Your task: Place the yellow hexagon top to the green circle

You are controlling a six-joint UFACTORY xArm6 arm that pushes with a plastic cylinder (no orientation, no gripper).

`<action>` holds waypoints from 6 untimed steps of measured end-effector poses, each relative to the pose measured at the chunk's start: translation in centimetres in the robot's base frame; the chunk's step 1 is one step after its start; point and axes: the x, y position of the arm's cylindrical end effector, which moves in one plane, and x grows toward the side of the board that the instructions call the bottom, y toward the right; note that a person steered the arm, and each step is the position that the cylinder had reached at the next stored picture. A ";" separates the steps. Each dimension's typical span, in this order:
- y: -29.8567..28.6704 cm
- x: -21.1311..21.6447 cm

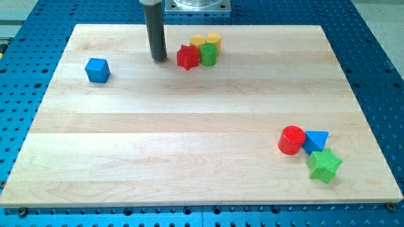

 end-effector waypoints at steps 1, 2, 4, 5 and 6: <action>3.1 -4.7; 5.2 -4.0; 9.5 6.8; 8.6 3.1; 5.6 0.2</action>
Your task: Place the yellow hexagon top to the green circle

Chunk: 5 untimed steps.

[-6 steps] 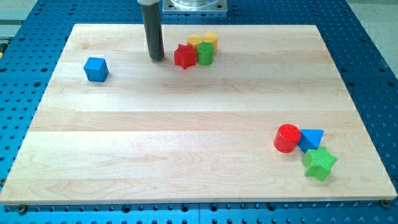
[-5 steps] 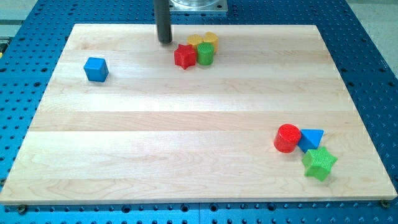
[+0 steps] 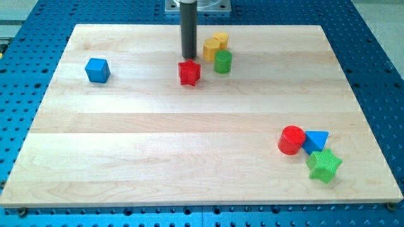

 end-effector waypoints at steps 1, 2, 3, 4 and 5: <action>3.0 -1.5; 5.0 -0.8; 5.7 3.5; 6.3 4.5; 6.3 0.6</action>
